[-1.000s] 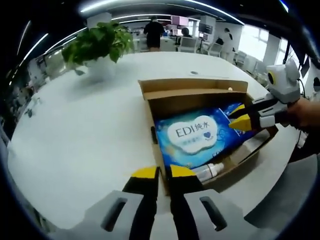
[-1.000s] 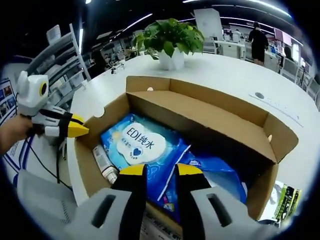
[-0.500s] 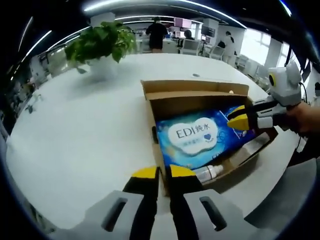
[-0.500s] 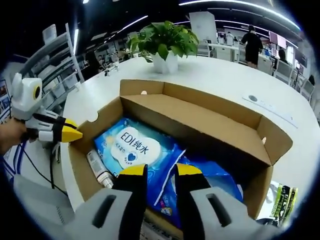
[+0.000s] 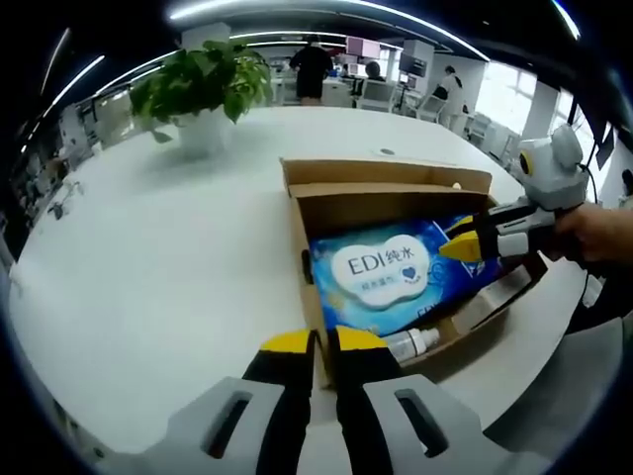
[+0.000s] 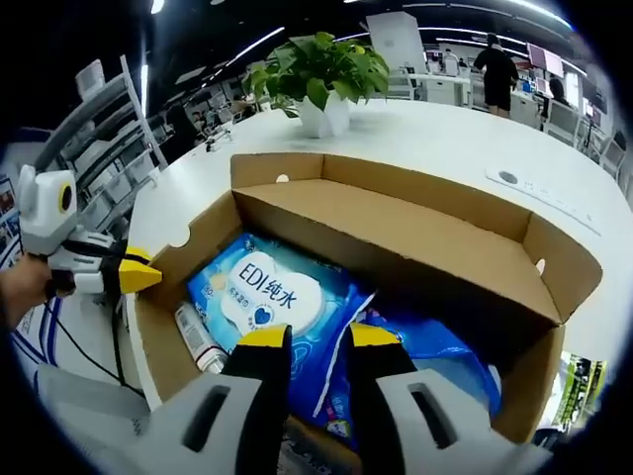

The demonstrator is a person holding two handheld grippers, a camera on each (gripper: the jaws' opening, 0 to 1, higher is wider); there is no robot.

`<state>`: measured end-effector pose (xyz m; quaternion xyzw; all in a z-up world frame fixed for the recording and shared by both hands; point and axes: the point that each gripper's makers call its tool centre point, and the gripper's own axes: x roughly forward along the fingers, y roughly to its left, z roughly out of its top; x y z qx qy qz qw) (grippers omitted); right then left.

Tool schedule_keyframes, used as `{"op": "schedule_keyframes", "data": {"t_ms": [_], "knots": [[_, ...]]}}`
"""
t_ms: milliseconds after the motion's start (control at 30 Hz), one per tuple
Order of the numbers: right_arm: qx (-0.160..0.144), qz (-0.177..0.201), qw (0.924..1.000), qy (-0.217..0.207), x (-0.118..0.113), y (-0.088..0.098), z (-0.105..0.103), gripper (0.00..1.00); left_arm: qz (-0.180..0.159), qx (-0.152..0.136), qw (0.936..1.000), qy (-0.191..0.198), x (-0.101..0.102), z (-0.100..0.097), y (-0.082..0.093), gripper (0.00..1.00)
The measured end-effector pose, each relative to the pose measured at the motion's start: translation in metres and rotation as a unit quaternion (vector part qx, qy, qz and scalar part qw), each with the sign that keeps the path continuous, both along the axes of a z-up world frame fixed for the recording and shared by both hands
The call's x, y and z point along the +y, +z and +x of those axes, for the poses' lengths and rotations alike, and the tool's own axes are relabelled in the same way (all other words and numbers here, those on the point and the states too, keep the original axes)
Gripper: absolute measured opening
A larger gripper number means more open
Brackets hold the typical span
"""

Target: Operate the shoe box by opening the lid, removing the specified soft item, and placing it in the target area until the item is outside and the box remains undamaged.

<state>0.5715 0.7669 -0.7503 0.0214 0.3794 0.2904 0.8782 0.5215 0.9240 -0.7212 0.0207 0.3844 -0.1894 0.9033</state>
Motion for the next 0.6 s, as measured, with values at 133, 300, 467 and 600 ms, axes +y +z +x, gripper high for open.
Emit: {"op": "schedule_keyframes", "data": {"t_ms": [133, 300, 467, 600], "knots": [[0.01, -0.002, 0.9999, -0.003, 0.0011, -0.0051, 0.0016, 0.15, -0.009, 0.0, 0.9999, 0.004, 0.0002, 0.0, 0.0001, 0.04], [0.013, -0.021, 0.9997, 0.005, 0.0048, -0.0107, -0.0017, 0.02, -0.008, -0.002, 1.0, 0.004, 0.0, 0.0001, 0.0, 0.04], [0.013, -0.019, 0.9997, 0.006, 0.0054, -0.0067, -0.0044, 0.01, -0.006, -0.004, 1.0, 0.005, 0.0003, 0.0001, 0.0001, 0.04], [0.012, -0.013, 0.9998, 0.004, 0.0045, -0.0012, -0.0073, 0.0, -0.002, -0.004, 1.0, 0.003, 0.0003, 0.0001, 0.0, 0.04]]}}
